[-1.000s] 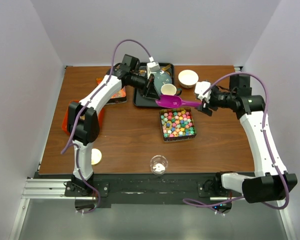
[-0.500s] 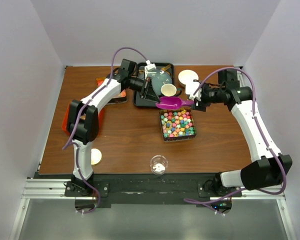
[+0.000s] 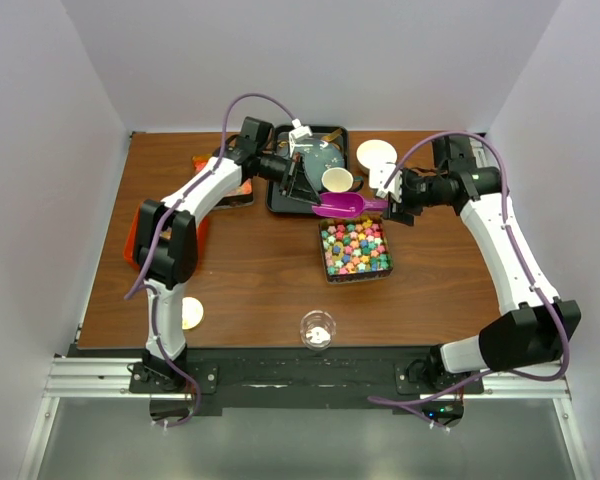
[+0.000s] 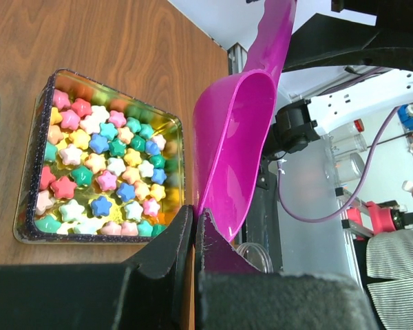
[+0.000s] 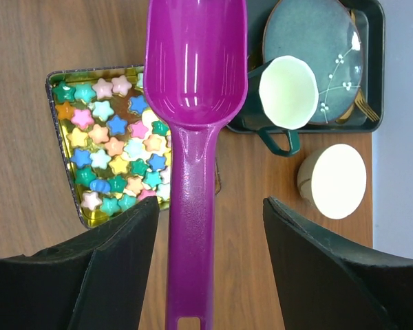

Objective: Pack the candies
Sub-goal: Pick up the spatula from the center of the board, then scoop the fake candies from the storage box.

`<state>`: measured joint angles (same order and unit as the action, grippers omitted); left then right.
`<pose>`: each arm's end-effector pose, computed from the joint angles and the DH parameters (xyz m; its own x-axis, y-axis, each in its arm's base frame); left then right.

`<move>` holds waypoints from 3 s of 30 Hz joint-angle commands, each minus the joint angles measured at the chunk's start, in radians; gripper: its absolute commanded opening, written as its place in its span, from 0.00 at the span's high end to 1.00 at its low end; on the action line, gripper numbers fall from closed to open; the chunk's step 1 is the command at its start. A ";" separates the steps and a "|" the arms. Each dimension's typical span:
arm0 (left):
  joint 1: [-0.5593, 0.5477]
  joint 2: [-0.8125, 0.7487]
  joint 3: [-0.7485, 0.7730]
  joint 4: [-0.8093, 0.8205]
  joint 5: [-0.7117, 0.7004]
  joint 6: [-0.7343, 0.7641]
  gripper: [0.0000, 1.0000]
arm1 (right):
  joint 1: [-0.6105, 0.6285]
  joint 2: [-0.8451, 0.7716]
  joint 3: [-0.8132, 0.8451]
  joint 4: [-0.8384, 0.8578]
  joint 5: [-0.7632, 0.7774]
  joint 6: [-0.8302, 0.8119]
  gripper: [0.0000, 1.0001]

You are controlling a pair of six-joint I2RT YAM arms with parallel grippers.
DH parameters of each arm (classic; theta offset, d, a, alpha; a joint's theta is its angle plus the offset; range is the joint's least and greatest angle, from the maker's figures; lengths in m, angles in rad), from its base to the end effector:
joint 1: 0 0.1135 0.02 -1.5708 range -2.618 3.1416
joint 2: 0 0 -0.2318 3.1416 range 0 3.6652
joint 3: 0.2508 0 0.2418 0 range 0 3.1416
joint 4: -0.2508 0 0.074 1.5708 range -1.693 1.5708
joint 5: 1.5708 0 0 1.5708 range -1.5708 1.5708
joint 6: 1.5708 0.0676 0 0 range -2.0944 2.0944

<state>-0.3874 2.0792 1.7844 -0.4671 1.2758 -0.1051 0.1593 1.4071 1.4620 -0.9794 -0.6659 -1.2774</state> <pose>0.3850 -0.2269 0.2407 -0.7144 0.2585 -0.6502 0.6796 0.0350 -0.7327 0.2791 0.0871 0.3135 0.2431 -0.7234 -0.6463 -0.8968 0.0863 -0.4339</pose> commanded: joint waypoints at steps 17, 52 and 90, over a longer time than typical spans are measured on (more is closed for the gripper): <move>0.004 -0.033 -0.057 0.104 0.074 -0.088 1.00 | 0.069 -0.005 -0.017 -0.005 -0.003 0.023 0.59; 0.016 -0.437 -0.601 0.339 -0.690 0.179 0.27 | 0.069 0.159 0.155 -0.231 0.343 -0.117 1.00; -0.475 -0.311 -1.275 1.553 -1.081 0.119 0.30 | 0.315 0.237 -0.003 0.005 1.075 -0.399 1.00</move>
<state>-0.8608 1.7439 0.5121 0.9546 0.2302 0.0154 0.4538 1.6520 1.4990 -1.0355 0.3042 -1.6085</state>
